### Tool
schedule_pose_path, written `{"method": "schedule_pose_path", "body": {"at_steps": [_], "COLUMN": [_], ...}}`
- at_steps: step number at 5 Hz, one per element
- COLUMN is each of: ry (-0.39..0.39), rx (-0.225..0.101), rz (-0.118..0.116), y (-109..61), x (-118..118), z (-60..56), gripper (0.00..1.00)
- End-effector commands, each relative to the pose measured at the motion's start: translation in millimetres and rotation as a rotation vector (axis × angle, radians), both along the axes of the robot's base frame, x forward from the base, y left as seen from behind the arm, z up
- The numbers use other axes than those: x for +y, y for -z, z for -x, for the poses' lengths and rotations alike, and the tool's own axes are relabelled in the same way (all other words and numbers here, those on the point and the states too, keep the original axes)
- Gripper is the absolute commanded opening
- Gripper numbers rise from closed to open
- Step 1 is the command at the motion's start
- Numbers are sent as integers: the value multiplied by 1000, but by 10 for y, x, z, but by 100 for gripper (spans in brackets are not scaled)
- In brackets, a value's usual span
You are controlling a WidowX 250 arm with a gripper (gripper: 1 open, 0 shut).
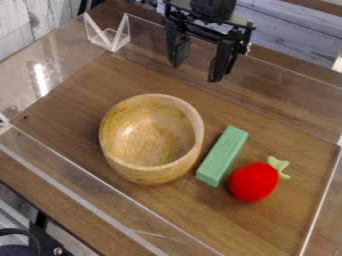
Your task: Move the red object to the left side of the table
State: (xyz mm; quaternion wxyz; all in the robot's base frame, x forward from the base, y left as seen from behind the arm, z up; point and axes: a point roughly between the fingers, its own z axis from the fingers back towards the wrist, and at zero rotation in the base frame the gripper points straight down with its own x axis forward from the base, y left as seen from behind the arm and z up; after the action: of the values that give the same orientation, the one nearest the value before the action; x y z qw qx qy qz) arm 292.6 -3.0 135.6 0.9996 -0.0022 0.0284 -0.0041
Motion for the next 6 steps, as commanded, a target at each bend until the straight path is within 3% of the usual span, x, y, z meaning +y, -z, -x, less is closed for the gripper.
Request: {"method": "schedule_pose_path", "body": {"at_steps": [1, 4, 6], "ry": [121, 600, 656], "rx": [17, 26, 31], "rz": [11, 35, 15], "y": [87, 442, 874], "x": [-255, -1116, -1258], "z": [0, 68, 92], "gripper": [100, 100, 100]}}
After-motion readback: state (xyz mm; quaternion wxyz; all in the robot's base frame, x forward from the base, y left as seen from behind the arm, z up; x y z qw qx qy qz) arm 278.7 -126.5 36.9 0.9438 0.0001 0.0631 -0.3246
